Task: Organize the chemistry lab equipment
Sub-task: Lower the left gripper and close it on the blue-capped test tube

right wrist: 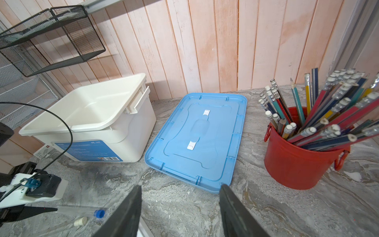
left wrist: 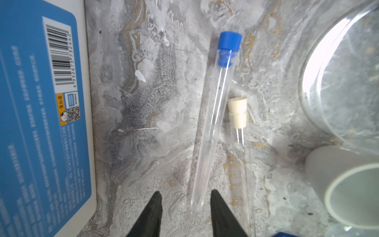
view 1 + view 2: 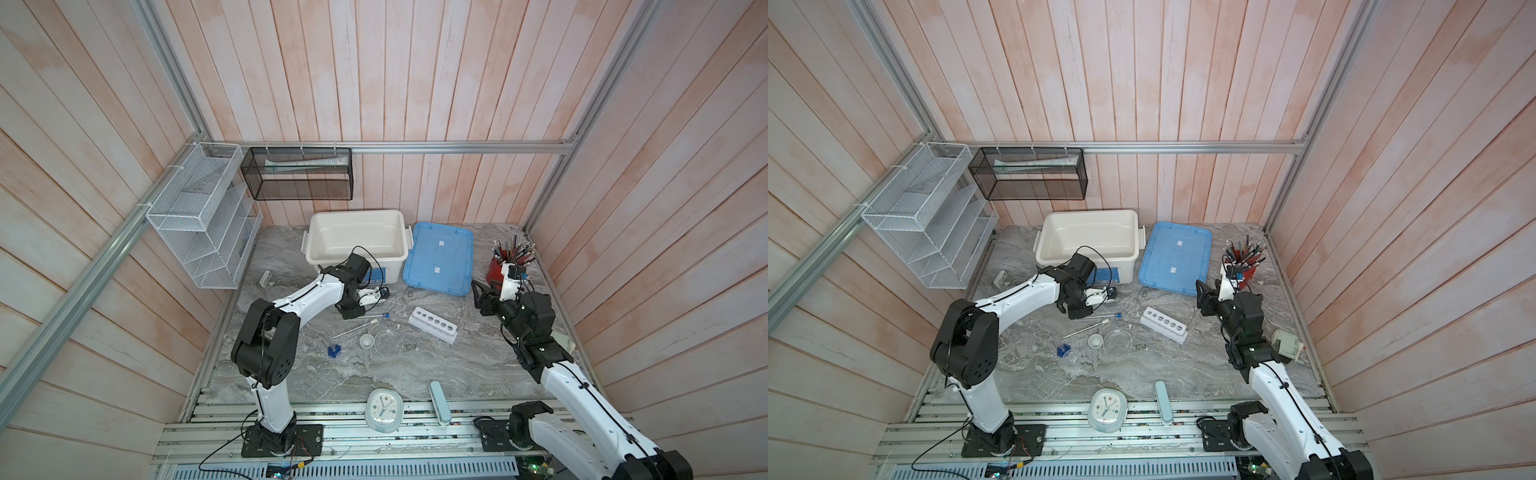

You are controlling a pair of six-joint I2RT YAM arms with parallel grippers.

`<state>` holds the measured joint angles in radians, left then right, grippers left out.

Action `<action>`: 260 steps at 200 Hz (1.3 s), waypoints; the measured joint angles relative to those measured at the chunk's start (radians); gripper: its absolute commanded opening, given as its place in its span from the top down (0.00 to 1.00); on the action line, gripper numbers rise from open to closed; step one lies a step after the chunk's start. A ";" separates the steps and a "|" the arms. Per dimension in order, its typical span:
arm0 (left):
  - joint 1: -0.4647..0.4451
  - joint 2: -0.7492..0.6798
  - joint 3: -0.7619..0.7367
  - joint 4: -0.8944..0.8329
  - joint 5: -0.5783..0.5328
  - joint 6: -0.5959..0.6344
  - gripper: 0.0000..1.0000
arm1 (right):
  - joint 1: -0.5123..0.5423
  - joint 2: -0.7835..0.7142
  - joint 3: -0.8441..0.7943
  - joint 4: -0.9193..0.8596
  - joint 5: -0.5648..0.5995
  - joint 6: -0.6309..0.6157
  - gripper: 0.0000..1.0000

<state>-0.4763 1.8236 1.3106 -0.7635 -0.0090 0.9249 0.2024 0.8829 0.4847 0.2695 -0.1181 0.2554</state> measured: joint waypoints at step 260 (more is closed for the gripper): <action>-0.018 0.092 -0.046 0.073 -0.026 0.027 0.66 | -0.001 0.053 -0.046 0.052 0.002 0.007 0.39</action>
<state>-0.4938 1.9152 1.2648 -0.6907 -0.0345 0.9516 0.2012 0.9360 0.4385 0.3218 -0.1158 0.2623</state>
